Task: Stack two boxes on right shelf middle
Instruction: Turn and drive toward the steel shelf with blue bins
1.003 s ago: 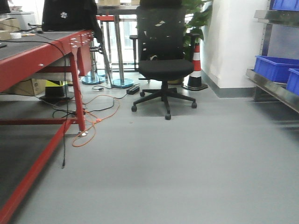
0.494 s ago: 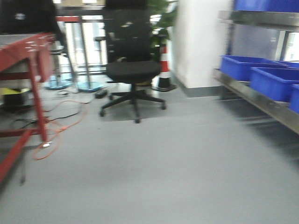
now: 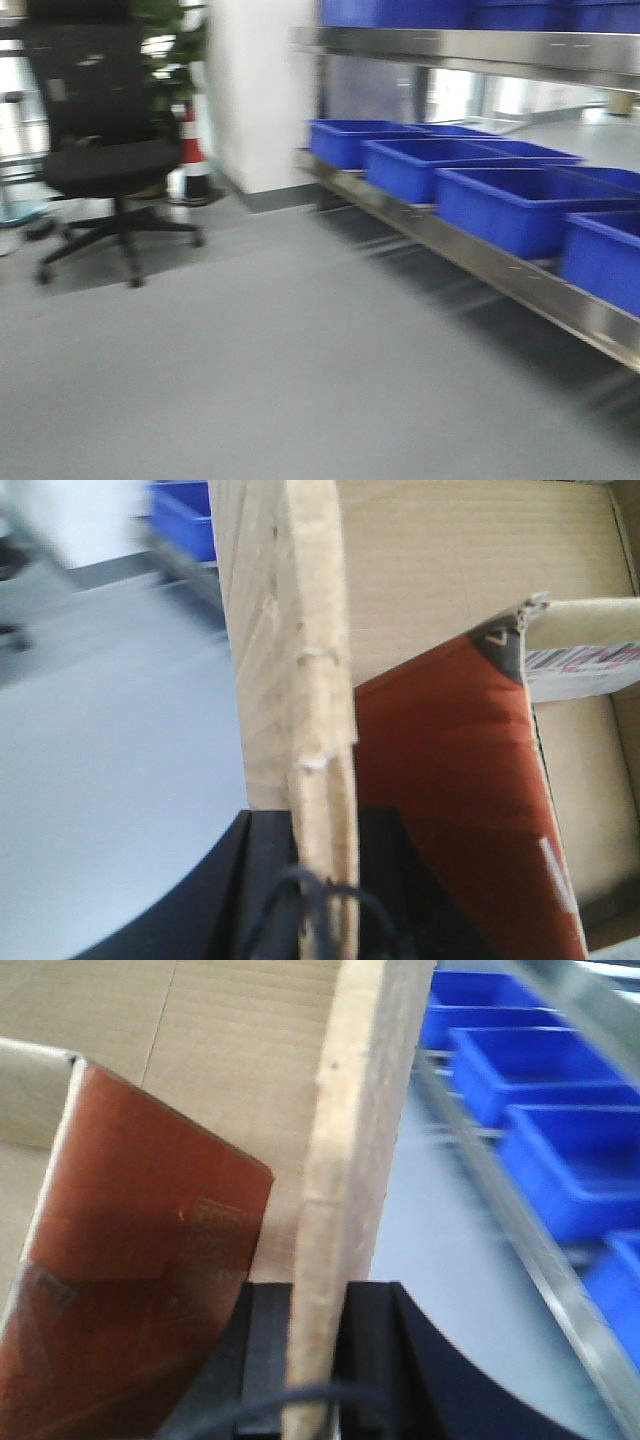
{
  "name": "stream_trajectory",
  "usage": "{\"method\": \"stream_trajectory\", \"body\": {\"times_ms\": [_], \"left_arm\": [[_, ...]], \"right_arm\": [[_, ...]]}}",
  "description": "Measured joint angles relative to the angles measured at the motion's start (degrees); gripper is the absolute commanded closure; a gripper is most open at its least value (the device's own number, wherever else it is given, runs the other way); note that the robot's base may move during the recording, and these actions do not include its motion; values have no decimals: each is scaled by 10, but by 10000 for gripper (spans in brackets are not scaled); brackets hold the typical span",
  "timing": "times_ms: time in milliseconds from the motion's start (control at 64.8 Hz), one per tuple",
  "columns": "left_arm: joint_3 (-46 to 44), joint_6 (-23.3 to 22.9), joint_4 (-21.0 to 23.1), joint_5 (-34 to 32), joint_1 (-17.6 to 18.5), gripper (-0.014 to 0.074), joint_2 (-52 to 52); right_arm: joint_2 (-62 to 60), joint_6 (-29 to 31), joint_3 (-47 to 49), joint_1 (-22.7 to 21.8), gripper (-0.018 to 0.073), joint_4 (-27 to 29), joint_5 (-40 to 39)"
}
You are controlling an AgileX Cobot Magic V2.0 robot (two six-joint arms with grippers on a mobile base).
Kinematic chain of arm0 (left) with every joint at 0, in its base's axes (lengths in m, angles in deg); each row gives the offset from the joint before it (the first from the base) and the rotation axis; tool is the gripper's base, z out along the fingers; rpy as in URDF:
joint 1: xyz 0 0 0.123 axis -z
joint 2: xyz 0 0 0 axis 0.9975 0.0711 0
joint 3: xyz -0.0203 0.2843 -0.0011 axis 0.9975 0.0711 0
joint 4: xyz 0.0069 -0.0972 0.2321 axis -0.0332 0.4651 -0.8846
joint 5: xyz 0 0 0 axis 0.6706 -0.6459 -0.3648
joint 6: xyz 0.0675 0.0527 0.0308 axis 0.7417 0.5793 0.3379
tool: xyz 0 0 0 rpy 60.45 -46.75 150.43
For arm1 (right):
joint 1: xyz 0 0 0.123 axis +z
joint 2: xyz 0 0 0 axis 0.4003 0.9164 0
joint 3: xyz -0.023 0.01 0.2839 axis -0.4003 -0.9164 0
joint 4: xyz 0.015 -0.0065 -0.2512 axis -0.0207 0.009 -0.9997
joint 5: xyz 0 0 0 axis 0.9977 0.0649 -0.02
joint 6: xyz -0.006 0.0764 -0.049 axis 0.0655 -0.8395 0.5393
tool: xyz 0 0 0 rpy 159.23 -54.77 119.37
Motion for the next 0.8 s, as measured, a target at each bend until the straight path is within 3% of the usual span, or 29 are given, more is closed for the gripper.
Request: {"method": "stream_trajectory", "body": {"times_ms": [802], "left_arm": [[0,0,0,0,0,708,0]], "right_arm": [[0,0,0,0,713,0,0]]}}
